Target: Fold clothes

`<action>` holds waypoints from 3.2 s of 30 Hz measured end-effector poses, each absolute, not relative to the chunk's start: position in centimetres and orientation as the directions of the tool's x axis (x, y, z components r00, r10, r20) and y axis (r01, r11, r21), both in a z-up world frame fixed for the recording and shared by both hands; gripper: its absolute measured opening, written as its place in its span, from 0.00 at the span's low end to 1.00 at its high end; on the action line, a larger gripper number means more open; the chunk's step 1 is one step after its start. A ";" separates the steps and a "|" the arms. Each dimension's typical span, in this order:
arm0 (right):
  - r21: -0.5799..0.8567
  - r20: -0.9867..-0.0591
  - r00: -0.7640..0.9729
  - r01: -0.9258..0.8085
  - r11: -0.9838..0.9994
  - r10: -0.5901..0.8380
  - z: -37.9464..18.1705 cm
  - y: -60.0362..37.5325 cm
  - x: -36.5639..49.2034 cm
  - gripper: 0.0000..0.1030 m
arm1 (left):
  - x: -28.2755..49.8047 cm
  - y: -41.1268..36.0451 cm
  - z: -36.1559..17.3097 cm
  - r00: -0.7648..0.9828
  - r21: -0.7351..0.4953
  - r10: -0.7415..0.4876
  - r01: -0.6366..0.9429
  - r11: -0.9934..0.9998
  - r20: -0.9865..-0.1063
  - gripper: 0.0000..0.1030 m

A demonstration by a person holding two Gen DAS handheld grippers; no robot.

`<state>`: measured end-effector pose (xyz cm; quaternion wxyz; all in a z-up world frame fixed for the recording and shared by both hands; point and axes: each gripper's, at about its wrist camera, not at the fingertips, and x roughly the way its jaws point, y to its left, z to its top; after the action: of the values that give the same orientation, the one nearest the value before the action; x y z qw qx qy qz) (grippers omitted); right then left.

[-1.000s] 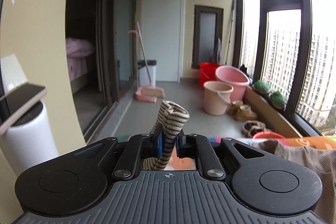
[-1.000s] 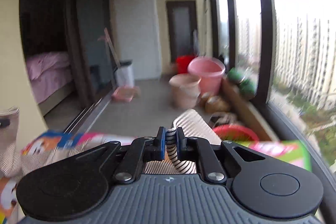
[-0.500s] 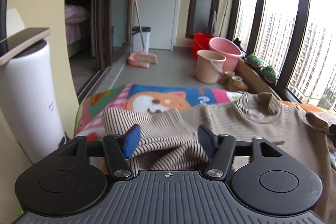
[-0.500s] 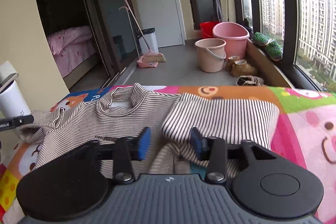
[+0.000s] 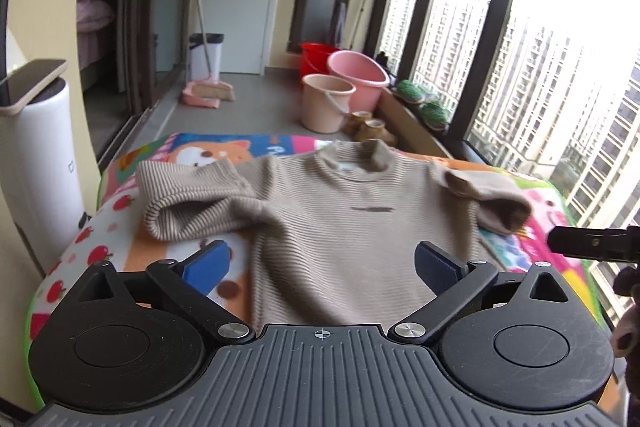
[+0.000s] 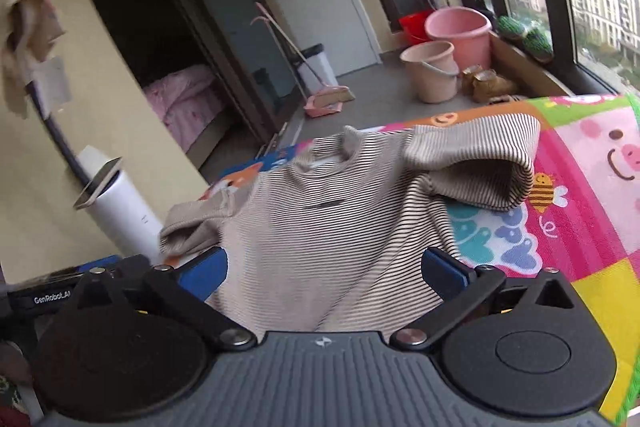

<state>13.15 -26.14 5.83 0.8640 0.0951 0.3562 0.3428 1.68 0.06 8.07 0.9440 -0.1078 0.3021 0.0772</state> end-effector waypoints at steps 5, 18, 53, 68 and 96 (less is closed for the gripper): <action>0.404 -0.573 0.435 -0.587 0.702 0.694 9.3 -26.3 9.1 1.00 | -1.3 -2.7 10.9 0.780 -0.193 -0.008 -0.145 0.970 -0.626 1.00; 0.475 -0.717 0.252 -0.506 0.720 0.650 18.5 -27.1 9.2 1.00 | -2.1 -4.9 20.5 0.676 -0.149 0.013 -0.182 0.972 -0.737 1.00; 0.320 -0.879 0.153 -0.513 0.796 0.452 16.4 -23.6 9.0 1.00 | -2.0 -5.2 19.0 0.508 -0.135 0.000 -0.227 0.964 -0.861 1.00; 0.317 -0.883 0.148 -0.513 0.797 0.446 16.3 -23.7 8.5 1.00 | -2.3 -4.2 17.9 0.467 -0.156 -0.016 -0.262 0.953 -0.884 1.00; 0.274 -0.885 0.178 -0.546 0.791 0.430 17.2 -23.5 7.2 1.00 | -2.4 -4.4 17.5 0.456 -0.158 -0.037 -0.229 0.961 -0.889 1.00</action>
<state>7.17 -23.48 17.19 0.7657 -0.0524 0.5563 0.3186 -2.43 -4.40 17.46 0.8436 -0.1283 0.5183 0.0567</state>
